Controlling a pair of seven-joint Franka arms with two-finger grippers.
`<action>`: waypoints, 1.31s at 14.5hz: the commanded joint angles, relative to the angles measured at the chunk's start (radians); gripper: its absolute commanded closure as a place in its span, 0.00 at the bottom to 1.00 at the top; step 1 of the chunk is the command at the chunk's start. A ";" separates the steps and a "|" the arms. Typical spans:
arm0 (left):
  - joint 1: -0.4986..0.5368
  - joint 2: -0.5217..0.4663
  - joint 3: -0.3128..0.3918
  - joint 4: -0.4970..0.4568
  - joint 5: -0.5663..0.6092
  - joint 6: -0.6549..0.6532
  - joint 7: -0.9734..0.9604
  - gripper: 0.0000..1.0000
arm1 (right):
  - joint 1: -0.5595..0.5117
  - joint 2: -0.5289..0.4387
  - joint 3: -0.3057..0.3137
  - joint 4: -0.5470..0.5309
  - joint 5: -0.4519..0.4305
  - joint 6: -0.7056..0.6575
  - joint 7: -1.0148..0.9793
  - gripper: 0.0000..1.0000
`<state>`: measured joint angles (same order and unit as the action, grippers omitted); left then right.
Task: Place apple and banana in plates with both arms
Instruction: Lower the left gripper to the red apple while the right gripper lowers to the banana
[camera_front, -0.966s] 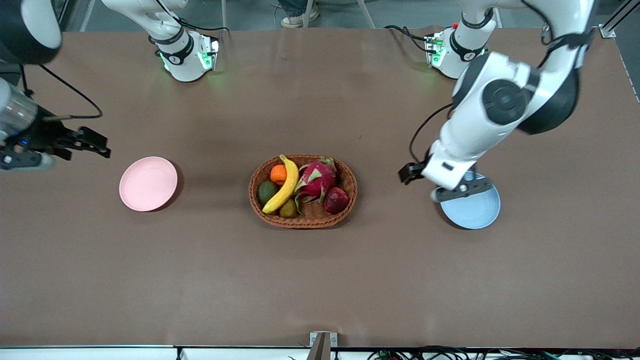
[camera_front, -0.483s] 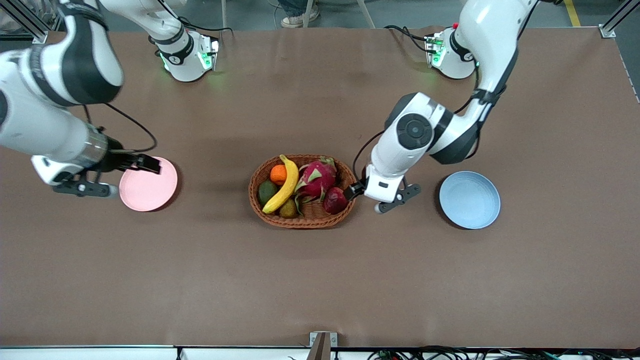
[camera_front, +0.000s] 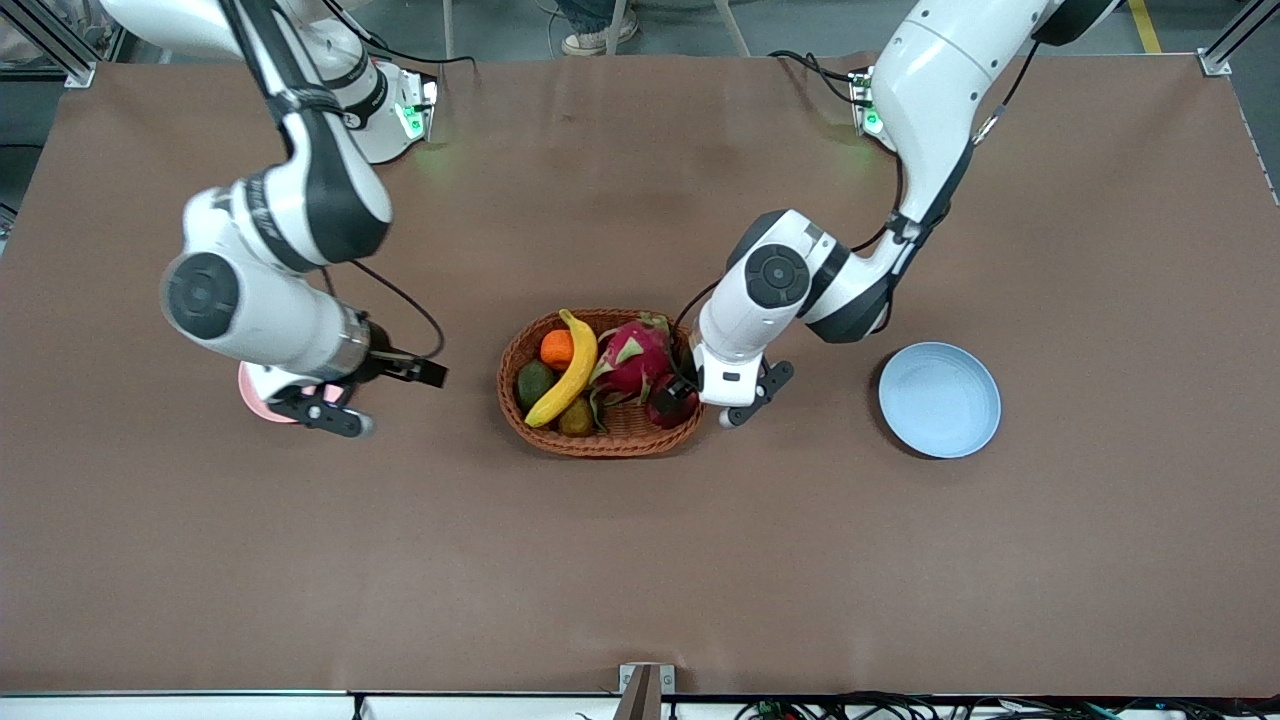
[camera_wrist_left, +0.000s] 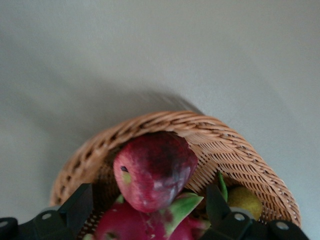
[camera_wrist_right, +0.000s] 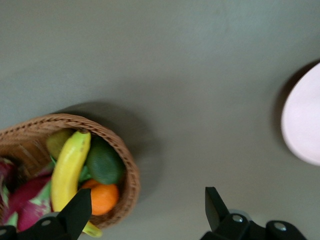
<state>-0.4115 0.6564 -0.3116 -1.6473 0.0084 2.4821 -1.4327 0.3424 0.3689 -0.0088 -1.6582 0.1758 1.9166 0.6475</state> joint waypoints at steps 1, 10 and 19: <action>-0.010 0.043 0.003 0.029 0.007 0.037 -0.049 0.00 | 0.041 0.100 -0.007 0.104 0.024 -0.010 0.220 0.04; -0.026 0.083 0.009 0.029 0.008 0.072 -0.052 0.00 | 0.173 0.263 -0.007 0.155 0.096 0.168 0.469 0.20; -0.023 0.092 0.012 0.050 0.011 0.086 -0.045 0.55 | 0.198 0.294 -0.007 0.149 0.103 0.200 0.472 0.42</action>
<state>-0.4256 0.7396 -0.3082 -1.6264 0.0085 2.5607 -1.4641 0.5294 0.6427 -0.0103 -1.5237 0.2589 2.1197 1.1126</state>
